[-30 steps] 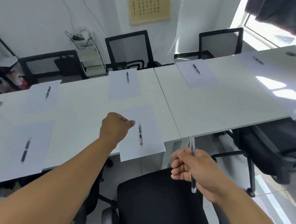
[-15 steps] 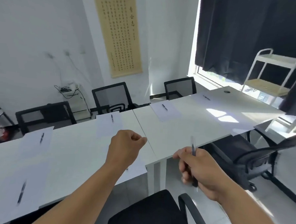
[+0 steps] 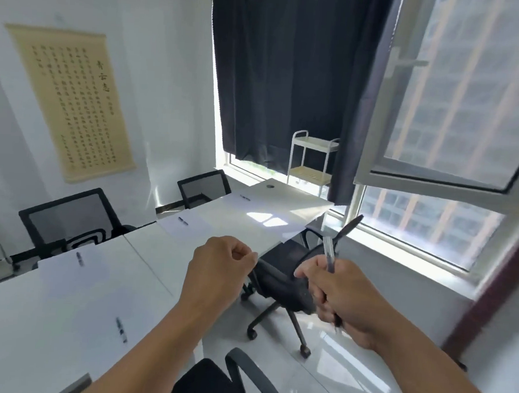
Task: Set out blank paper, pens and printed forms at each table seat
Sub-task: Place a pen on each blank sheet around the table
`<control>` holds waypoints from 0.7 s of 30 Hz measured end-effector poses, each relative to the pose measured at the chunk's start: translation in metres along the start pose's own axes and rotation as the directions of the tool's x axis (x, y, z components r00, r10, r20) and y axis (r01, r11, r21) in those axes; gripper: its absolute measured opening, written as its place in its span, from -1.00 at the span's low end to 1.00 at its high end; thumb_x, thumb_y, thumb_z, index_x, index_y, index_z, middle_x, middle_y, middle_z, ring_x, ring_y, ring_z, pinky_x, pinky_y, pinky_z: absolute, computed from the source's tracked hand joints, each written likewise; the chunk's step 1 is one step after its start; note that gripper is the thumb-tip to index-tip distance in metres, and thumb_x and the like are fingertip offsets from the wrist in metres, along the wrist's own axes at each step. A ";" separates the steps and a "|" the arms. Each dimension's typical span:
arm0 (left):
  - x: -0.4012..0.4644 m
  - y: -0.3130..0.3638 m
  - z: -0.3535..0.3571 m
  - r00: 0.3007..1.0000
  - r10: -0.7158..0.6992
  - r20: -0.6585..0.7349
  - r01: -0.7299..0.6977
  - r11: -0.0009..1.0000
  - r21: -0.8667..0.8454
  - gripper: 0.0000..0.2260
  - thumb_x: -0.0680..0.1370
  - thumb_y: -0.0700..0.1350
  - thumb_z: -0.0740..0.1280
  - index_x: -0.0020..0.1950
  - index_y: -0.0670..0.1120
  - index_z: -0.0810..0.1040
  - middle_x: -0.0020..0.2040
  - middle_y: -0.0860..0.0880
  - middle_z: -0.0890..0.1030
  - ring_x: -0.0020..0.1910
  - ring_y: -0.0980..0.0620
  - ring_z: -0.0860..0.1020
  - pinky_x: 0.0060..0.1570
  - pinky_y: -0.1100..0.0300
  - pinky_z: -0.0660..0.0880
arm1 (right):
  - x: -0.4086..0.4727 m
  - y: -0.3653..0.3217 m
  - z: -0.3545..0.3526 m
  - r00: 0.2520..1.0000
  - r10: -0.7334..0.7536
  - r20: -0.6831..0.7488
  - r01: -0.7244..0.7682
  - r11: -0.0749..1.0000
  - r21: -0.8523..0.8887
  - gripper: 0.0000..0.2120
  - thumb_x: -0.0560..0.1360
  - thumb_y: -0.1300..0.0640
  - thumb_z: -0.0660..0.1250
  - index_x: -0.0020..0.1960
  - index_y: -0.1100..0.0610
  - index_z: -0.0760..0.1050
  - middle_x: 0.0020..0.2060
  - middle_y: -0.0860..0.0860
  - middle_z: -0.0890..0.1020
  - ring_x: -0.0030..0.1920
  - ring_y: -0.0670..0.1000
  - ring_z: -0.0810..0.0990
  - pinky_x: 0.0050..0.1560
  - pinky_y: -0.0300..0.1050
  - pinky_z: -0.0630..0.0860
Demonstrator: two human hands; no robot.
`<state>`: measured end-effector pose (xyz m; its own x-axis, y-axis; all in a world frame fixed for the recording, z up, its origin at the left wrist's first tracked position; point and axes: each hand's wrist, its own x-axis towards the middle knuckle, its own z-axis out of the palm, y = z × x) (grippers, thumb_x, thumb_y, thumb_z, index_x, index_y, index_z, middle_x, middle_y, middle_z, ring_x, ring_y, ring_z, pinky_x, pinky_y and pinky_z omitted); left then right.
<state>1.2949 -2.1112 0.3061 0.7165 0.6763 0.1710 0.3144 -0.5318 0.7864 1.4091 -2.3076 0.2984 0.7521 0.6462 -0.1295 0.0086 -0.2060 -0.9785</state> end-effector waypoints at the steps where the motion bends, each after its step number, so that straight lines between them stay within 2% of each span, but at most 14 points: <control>1: -0.001 0.014 0.006 0.999 0.042 0.013 -0.042 0.999 0.006 -0.87 0.65 0.06 0.49 -0.05 0.05 0.72 -0.18 0.15 0.73 -0.17 0.12 0.69 -0.06 0.12 0.70 | -0.006 -0.005 -0.012 0.999 -0.012 -0.035 0.012 1.000 -0.006 -0.72 0.78 0.10 0.26 0.12 0.27 0.64 -0.36 0.11 0.38 -0.46 -0.05 0.28 -0.44 -0.15 0.30; 5: -0.003 0.063 0.037 0.981 0.189 0.048 -0.190 0.981 0.032 -0.90 0.64 0.07 0.48 0.02 0.07 0.73 -0.13 0.20 0.73 -0.12 0.19 0.69 0.04 0.14 0.69 | -0.022 -0.018 -0.058 0.990 -0.053 -0.131 0.053 0.999 -0.003 -0.73 0.78 0.12 0.25 0.11 0.26 0.65 -0.40 0.07 0.37 -0.46 -0.03 0.26 -0.46 -0.15 0.29; 9: -0.001 0.106 0.085 0.950 0.288 0.125 -0.297 0.952 0.067 -0.92 0.66 0.04 0.46 0.04 0.09 0.73 -0.16 0.22 0.70 -0.15 0.21 0.67 -0.01 0.19 0.68 | -0.029 -0.016 -0.109 0.978 -0.074 -0.193 0.070 0.997 -0.024 -0.74 0.76 0.14 0.27 0.06 0.21 0.69 -0.41 0.05 0.39 -0.46 -0.03 0.26 -0.43 -0.12 0.27; 17: 0.037 0.168 0.188 0.914 0.371 0.162 -0.384 0.922 0.056 -0.89 0.67 0.03 0.44 0.05 0.05 0.74 -0.14 0.17 0.72 -0.13 0.19 0.67 0.03 0.13 0.67 | 0.012 0.001 -0.212 0.966 -0.071 -0.248 0.072 0.997 -0.003 -0.79 0.74 0.17 0.31 0.07 0.27 0.65 -0.44 0.04 0.36 -0.45 -0.03 0.24 -0.40 -0.11 0.23; 21: 0.077 0.190 0.254 0.931 0.330 0.156 -0.344 0.936 0.077 -0.90 0.67 0.02 0.43 0.02 0.07 0.72 -0.18 0.18 0.69 -0.17 0.20 0.66 0.00 0.15 0.67 | 0.065 0.017 -0.277 0.972 -0.068 -0.225 0.067 0.998 -0.009 -0.79 0.74 0.17 0.31 0.05 0.26 0.65 -0.44 0.04 0.36 -0.45 -0.01 0.24 -0.41 -0.11 0.25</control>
<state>1.5680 -2.2893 0.3182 0.8682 0.3744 0.3257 0.0950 -0.7696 0.6314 1.6403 -2.4727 0.3180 0.8786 0.4770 -0.0237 0.0652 -0.1690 -0.9835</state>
